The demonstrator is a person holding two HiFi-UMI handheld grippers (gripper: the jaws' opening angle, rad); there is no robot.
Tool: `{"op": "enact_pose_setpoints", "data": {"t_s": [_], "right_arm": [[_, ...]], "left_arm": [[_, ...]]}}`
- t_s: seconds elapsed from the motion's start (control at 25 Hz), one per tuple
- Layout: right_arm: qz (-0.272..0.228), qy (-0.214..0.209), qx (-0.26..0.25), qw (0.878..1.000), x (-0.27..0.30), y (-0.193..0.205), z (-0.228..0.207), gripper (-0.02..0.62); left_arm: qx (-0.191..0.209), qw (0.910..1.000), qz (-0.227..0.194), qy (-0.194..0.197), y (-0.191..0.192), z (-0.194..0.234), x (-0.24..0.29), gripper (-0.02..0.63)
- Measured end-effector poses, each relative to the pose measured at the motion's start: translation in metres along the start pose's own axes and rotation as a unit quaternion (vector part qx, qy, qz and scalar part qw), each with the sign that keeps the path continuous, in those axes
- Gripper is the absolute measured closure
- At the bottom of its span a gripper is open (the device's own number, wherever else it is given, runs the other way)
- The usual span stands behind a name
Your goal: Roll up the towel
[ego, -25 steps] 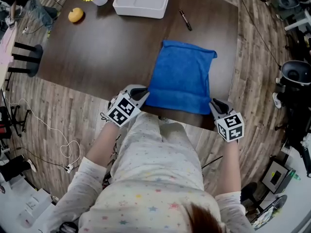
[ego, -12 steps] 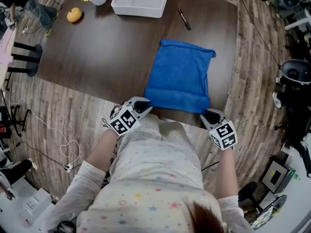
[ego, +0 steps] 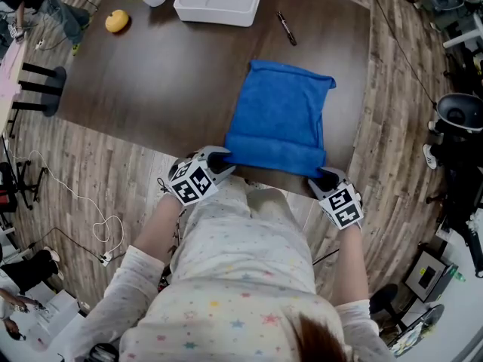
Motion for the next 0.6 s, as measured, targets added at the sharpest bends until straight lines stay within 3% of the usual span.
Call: {"op": "enact_pose_setpoints", "data": {"t_s": [0.28, 0.6], "right_arm": [[-0.001, 0.031, -0.024, 0.999, 0.0029, -0.0011, 0.0012, 0.486], [-0.008, 0.042, -0.039, 0.998, -0.0044, -0.0066, 0.003, 0.56]], "left_arm": [[0.005, 0.9997, 0.011, -0.02, 0.004, 0.0012, 0.0027, 0.492], [0.026, 0.9992, 0.011, -0.029, 0.0029, 0.0019, -0.0019, 0.568]]}}
Point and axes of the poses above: the fingertips, and each gripper's own axes: x forward along the fingers, z to its left, y out of its underside, the point moved 10 cm from there along -x, backward along the fingers, and after that the axes turned 15 degrees about y, right-handed, at the moved point
